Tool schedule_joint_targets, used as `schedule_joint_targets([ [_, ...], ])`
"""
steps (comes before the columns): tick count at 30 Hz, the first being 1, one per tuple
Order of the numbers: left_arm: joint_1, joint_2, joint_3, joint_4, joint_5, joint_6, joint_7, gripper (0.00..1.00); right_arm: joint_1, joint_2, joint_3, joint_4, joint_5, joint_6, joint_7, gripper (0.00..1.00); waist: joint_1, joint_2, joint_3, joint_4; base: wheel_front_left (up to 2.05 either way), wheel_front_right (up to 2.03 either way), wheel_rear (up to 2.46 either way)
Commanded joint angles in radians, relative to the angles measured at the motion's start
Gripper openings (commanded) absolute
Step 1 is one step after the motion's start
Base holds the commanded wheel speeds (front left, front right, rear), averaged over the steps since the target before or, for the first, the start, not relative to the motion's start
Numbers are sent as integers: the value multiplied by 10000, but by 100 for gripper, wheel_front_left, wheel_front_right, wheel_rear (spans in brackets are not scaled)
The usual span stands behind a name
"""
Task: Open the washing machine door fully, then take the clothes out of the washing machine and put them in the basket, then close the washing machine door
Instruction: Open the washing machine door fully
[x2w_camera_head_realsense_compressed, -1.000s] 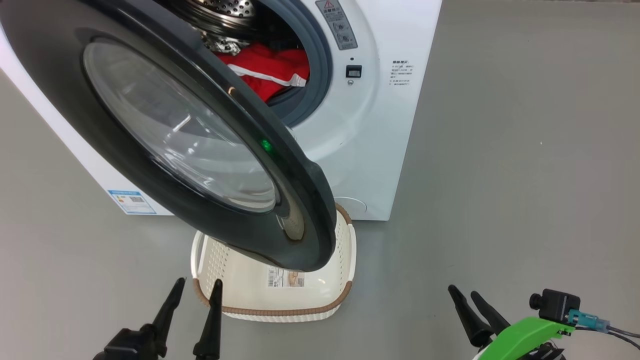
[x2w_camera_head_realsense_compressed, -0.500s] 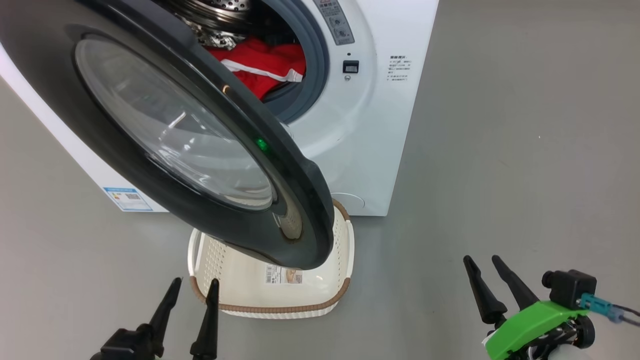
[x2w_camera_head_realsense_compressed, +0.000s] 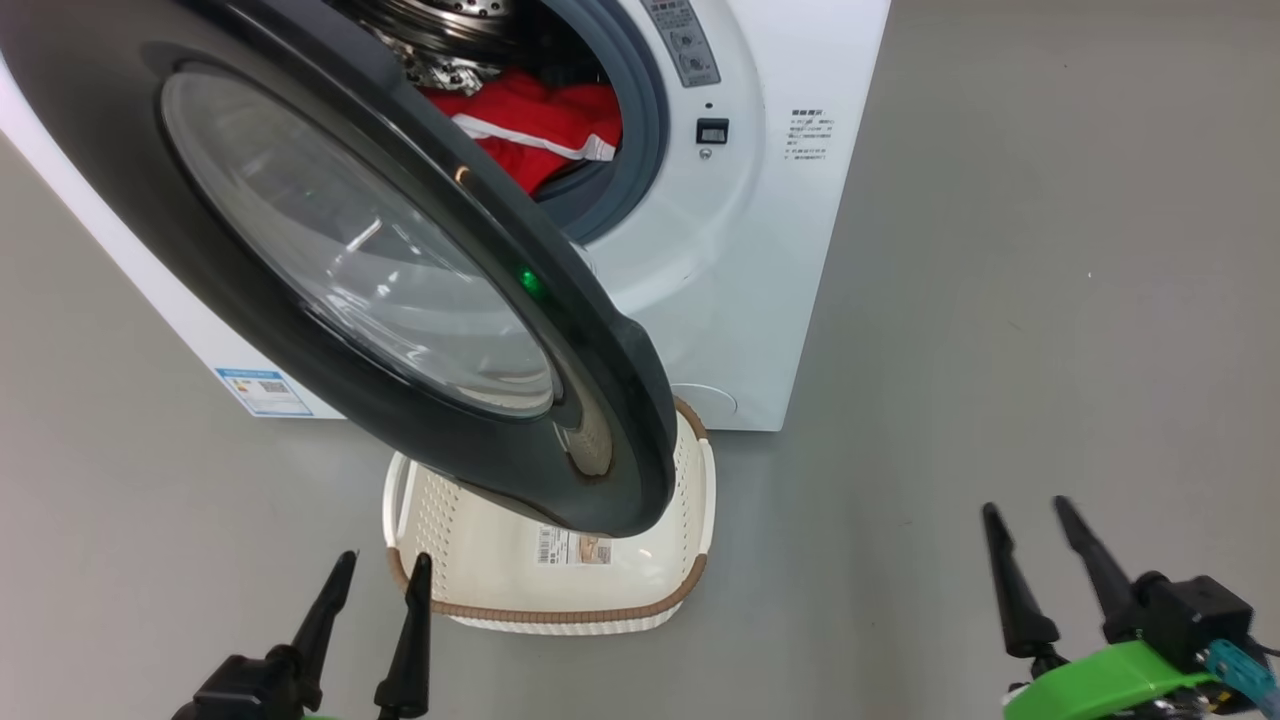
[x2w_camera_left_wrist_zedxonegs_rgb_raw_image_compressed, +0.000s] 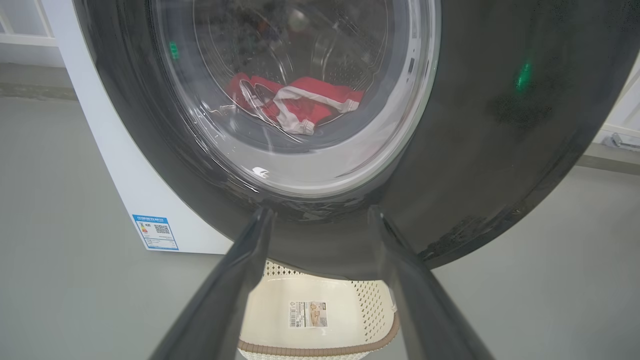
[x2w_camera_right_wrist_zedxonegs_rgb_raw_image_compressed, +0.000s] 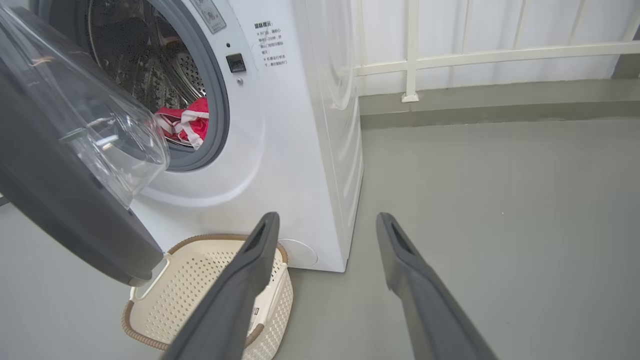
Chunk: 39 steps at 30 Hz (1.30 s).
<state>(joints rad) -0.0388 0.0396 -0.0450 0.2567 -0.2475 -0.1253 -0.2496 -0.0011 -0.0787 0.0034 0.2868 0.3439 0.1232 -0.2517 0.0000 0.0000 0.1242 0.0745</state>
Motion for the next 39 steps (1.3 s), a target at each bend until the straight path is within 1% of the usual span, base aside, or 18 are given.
schedule_joint_targets([
  [1, -118, 106, 349, -304, 82, -54, -122, 100, 87, 33, -27, -500, -316, 75, -100, 100, 0, 0, -17, 10, 0, 0, 0],
  [6, -90, 106, 316, -428, 115, -54, -122, 100, 578, 238, -591, -1222, -942, 75, -100, 100, 0, 0, -39, 45, 0, 0, 0],
  [9, -74, 106, 307, -484, 111, -54, -122, 100, 819, 273, -665, -1287, -1110, 75, -100, 100, 0, 0, -26, 53, 0, 0, 0],
  [17, -61, 106, 279, -552, 102, -54, -122, 100, 899, 282, -580, -1086, -858, 75, -101, 100, 0, 0, 0, 26, 0, 0, 0],
  [28, -93, 106, 209, -544, 76, -54, -122, 100, 842, 284, -592, -1085, -791, 75, -101, 100, 0, 0, 14, 28, 0, 0, 0],
  [31, -92, 106, 183, -522, 59, -54, -122, 100, 792, 284, -506, -1125, -506, 75, -101, 100, 0, 0, 1, 51, 0, 0, 0],
  [32, -87, 106, 174, -514, 53, -54, -122, 100, 754, 284, -427, -1171, -348, 75, -101, 91, 0, 0, -5, 60, 0, 0, 0],
  [33, -75, 106, 157, -498, 44, -54, -122, 100, 661, 284, -266, -1257, 100, 75, -101, 14, 0, 0, -20, 80, 0, 0, 0],
  [34, -71, 106, 148, -492, 40, -54, -122, 100, 593, 284, -195, -1313, 342, 75, -101, 0, 0, 0, -25, 94, 0, 0, 0],
  [36, -67, 106, 133, -481, 33, -54, -122, 100, 424, 284, 42, -1407, 880, 75, -101, 0, 0, 0, -39, 120, 0, 0, 0],
  [37, -67, 106, 133, -481, 33, -54, -122, 100, 424, 284, 42, -1407, 880, 75, -101, 0, 0, 0, -39, 120, 0, 0, 0],
  [39, -53, 106, 131, -483, 19, -54, -122, 100, 199, 284, 335, -1532, 1269, 75, -101, 0, 0, 0, -46, 144, 0, 0, 0],
])
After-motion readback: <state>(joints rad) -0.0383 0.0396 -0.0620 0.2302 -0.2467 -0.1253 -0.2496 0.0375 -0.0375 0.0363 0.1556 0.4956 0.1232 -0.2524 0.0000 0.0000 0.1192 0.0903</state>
